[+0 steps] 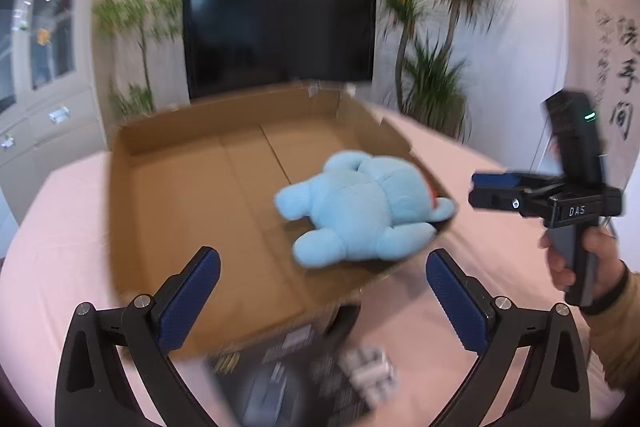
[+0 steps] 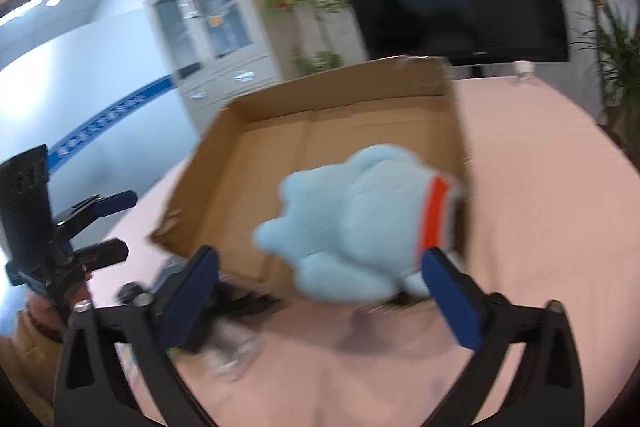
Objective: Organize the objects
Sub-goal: 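Grasp the pastel Rubik's cube with the right gripper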
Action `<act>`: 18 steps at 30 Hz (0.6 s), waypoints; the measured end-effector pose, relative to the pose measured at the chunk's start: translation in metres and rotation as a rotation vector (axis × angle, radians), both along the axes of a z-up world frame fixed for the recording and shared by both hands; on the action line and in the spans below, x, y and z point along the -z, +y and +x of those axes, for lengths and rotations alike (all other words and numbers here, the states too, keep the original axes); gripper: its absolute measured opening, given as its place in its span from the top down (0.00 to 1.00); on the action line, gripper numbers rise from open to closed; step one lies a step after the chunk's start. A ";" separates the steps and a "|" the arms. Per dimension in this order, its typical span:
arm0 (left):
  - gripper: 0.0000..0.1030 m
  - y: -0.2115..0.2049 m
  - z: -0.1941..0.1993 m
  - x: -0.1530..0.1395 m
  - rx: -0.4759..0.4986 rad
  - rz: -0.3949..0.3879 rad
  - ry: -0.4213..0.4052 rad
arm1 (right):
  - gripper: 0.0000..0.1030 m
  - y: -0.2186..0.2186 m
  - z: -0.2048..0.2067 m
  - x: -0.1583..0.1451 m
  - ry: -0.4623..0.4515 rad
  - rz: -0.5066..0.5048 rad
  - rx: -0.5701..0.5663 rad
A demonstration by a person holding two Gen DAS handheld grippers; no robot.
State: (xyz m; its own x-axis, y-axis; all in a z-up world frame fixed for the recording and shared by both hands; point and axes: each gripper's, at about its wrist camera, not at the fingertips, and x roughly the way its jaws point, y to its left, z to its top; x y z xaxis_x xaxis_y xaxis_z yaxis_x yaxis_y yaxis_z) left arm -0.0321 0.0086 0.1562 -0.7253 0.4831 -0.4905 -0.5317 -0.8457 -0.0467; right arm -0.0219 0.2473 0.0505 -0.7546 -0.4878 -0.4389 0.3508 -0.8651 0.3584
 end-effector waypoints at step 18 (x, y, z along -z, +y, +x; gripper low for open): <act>0.00 -0.052 0.069 0.130 0.095 -0.163 -0.203 | 0.12 -0.218 0.046 0.106 -0.391 0.137 -0.439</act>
State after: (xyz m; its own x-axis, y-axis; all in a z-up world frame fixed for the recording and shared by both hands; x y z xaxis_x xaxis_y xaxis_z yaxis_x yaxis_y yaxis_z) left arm 0.0373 -0.0433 0.0265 -0.5589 0.4476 -0.6981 -0.6029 -0.7973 -0.0285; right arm 0.0237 0.0294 -0.0558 -0.2654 -0.6368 -0.7239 0.5506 -0.7165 0.4283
